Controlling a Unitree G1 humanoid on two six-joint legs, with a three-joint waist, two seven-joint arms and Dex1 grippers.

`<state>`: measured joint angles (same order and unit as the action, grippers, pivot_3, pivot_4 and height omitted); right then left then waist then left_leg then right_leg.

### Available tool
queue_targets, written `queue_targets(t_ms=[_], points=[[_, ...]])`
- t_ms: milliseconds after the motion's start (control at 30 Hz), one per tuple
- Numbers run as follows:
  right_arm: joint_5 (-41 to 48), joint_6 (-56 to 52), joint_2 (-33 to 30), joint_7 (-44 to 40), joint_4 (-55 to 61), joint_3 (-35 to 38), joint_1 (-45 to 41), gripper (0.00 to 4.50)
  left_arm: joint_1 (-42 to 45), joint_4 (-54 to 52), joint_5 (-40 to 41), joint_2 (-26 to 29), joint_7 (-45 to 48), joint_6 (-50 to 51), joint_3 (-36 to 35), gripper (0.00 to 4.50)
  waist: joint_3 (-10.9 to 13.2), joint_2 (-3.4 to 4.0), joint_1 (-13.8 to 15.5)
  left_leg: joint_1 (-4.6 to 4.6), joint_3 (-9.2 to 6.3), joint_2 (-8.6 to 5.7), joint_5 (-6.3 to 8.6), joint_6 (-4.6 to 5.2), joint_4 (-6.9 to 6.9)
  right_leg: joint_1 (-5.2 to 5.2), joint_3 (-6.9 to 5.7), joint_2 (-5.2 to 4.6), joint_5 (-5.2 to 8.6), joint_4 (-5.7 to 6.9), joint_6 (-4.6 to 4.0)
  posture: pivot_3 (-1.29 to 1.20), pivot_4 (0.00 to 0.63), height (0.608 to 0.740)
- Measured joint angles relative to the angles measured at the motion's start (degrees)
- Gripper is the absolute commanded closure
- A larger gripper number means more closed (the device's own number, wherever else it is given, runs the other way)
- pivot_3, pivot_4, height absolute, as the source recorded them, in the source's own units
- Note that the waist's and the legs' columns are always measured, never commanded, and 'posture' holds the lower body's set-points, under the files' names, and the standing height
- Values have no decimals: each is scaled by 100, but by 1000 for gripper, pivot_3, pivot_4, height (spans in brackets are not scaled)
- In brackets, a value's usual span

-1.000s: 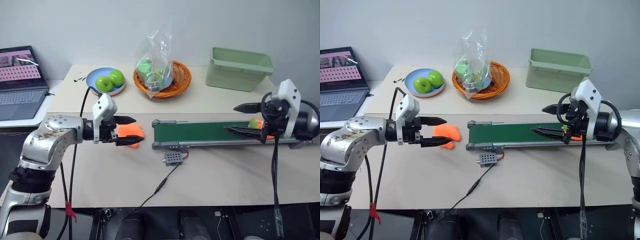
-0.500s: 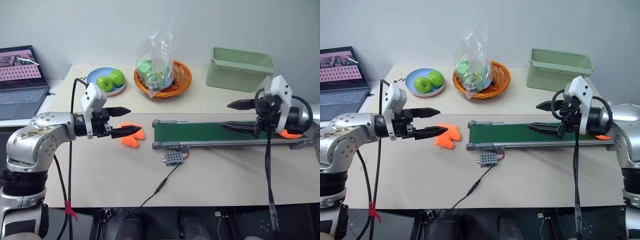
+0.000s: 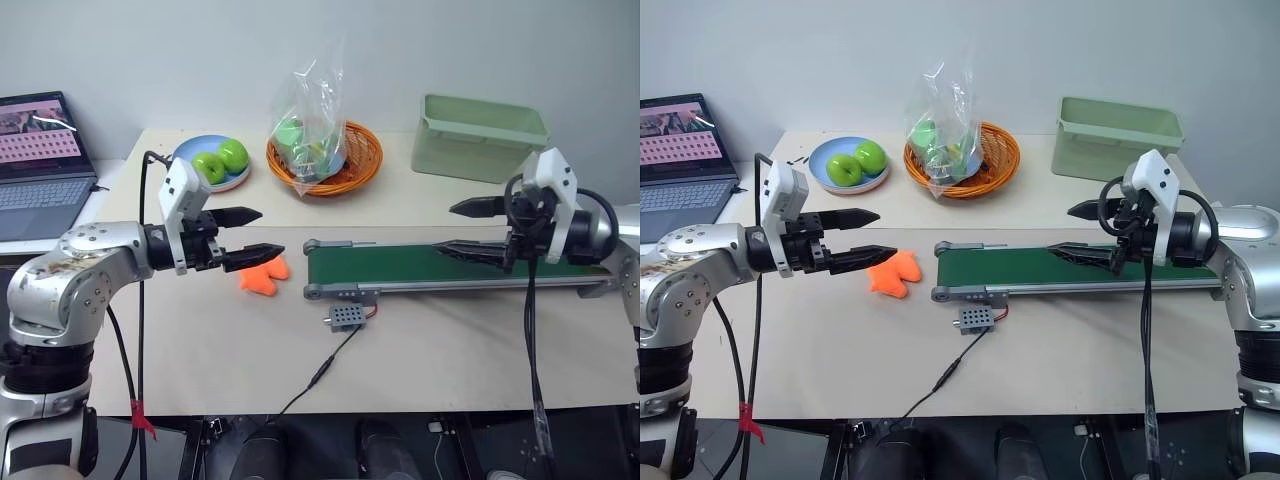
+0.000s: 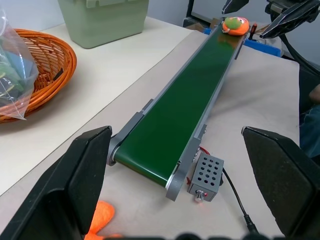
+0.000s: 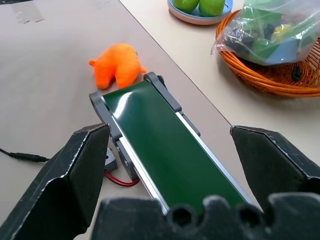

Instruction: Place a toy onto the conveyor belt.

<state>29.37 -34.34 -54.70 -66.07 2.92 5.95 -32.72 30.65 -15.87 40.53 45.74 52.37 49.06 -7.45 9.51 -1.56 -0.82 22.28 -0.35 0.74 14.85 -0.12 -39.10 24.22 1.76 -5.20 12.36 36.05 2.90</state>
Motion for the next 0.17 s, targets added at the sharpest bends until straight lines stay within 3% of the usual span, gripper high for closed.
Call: queue_targets(t_ms=[167], points=[[0, 0, 4, 10, -3, 0, 0, 0, 56, 2, 14, 0, -7, -1, 0, 48, 0, 0, -4, 0, 0, 0, 0, 0, 0, 0, 0, 0, 0, 0, 0, 0, 150, 740]])
